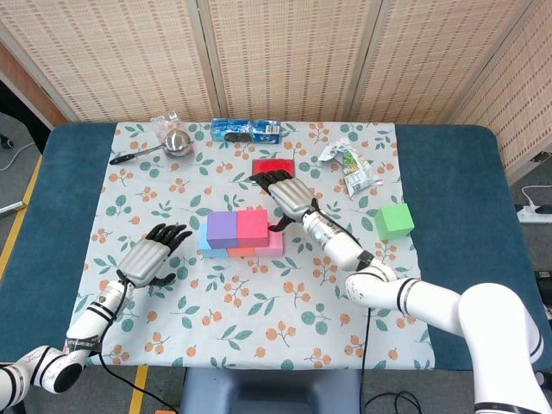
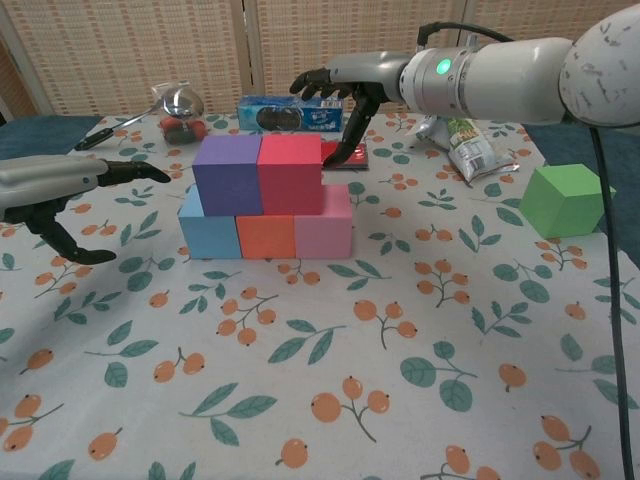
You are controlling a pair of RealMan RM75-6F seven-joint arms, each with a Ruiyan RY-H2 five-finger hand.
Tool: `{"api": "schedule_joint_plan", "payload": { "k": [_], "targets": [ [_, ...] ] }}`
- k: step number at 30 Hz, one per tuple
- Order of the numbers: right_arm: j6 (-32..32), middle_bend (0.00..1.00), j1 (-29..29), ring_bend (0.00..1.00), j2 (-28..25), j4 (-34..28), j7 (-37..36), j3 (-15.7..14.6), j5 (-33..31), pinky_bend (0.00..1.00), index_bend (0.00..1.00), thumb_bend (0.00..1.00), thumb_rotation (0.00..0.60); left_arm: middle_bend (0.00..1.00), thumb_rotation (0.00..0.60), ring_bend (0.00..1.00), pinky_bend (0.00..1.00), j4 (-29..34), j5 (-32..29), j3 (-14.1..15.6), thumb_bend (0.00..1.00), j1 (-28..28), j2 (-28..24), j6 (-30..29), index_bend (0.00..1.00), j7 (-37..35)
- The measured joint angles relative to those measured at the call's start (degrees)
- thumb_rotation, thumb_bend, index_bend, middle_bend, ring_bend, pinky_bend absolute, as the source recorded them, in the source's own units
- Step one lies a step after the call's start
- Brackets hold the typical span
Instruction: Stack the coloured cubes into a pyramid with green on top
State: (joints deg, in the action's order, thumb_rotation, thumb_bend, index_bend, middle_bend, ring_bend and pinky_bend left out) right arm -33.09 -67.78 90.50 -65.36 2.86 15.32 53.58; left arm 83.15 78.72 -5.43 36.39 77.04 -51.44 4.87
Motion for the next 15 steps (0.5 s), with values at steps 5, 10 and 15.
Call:
{"api": "schedule_joint_plan", "payload": {
  "k": [5,10,15],
  "targets": [
    [0.0,0.04,0.2,0.00,0.2,0.3,-0.3,0.2,0.5,0.00,0.00,0.07,0.600,0.00,0.600,0.00,0.00,-0.2,-0.1,-0.2,0.31,1.3,0.7,0.8,0.00,0.4],
    [0.2,0.04,0.2,0.00,0.3,0.5,-0.2,0.3,0.7,0.00,0.00,0.07,0.600,0.00,0.600,0.00,0.00,0.2,-0.2,-0.4,0.31,2.1,0.7,1.1,0.00,0.8],
    [0.2,0.04,0.2,0.00,0.5,0.7,-0.1,0.4,0.7,0.00,0.00,0.07,0.600,0.00,0.600,0.00,0.00,0.2,-0.5,-0.4,0.31,2.9,0.8,1.5,0.00,1.2]
  ]
}}
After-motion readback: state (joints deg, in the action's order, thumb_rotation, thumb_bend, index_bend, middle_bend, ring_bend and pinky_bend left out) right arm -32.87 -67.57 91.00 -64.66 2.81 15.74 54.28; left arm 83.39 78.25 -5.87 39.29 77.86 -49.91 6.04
